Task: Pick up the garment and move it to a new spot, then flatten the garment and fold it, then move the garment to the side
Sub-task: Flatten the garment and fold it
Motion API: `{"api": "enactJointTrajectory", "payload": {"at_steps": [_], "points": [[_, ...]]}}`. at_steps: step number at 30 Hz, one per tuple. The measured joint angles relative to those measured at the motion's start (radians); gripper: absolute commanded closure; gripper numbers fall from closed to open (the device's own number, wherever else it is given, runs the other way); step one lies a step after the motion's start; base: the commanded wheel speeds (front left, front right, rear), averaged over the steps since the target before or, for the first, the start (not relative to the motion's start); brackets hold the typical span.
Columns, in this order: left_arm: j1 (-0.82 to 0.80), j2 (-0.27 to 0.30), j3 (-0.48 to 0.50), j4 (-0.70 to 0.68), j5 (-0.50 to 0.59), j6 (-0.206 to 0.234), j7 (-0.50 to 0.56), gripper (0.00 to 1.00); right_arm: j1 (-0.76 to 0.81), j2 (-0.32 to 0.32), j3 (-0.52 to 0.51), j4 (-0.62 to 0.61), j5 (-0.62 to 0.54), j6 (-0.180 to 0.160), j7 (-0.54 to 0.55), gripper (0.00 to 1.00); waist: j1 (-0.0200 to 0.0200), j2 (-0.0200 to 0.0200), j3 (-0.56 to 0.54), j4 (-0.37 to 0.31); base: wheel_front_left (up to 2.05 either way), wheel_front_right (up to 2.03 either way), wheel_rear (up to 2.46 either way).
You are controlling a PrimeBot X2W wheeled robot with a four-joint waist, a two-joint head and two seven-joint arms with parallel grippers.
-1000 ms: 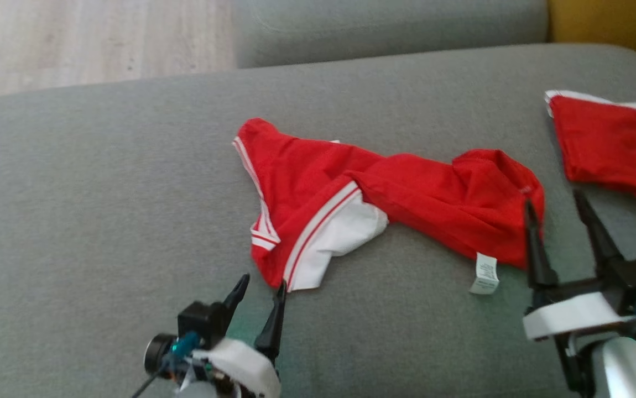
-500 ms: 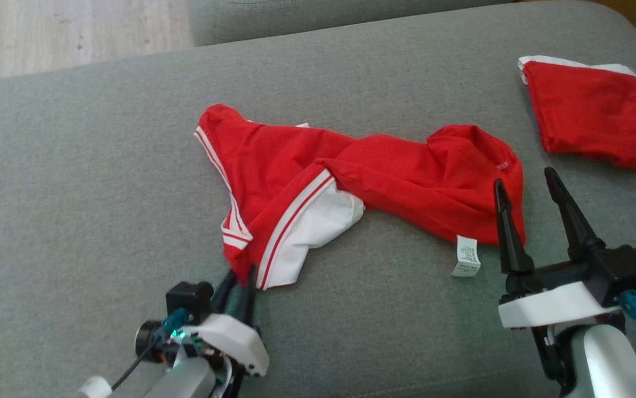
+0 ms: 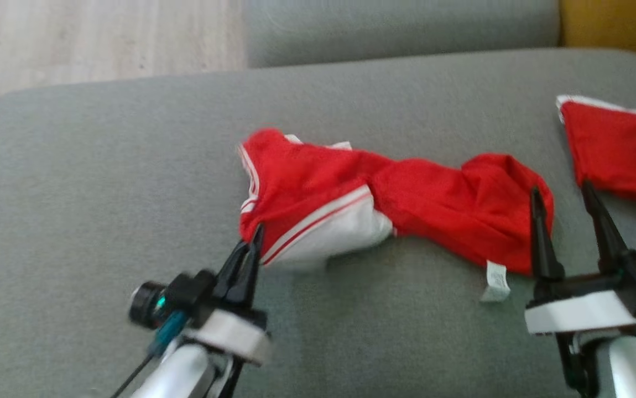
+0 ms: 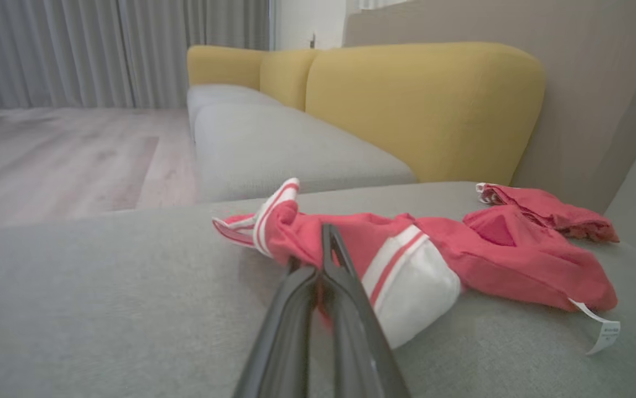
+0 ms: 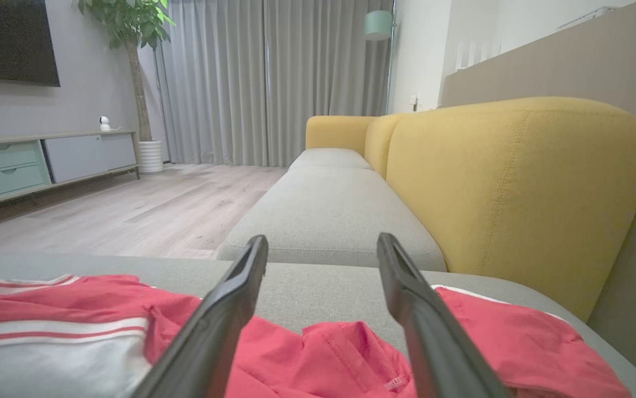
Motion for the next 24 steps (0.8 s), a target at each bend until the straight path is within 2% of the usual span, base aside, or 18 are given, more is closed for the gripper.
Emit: {"api": "enactJointTrajectory", "payload": {"at_steps": [6,10,13,17,24], "points": [[0.158,0.144,0.035,-0.258,0.047,0.08,0.01,1.0,0.052,0.002,-0.042,0.003,0.001,0.0,-0.001,0.0,-0.0002,0.0,-0.052,0.034,0.0,0.0,0.0],[0.227,0.222,0.082,-0.369,0.028,0.123,0.089,1.0,0.062,0.003,-0.051,0.0,0.001,0.0,-0.001,0.0,-0.0002,0.0,-0.052,0.032,0.0,0.0,0.0],[0.261,0.243,0.104,-0.354,-0.03,0.13,0.137,1.0,0.062,0.003,-0.05,-0.007,0.001,0.0,-0.001,0.0,-0.0001,0.0,-0.032,0.019,0.0,0.0,0.0],[0.251,0.241,0.116,-0.244,-0.058,0.116,0.165,1.0,0.051,0.003,-0.041,-0.012,0.001,0.0,-0.001,0.0,0.0,0.0,0.005,-0.005,0.0,0.0,0.0],[0.072,0.204,0.155,-0.054,-0.08,0.077,0.15,1.0,-0.003,0.003,-0.101,-0.024,-0.001,0.0,-0.001,0.0,0.0002,0.0,0.084,-0.052,0.0,0.0,0.0]]}}
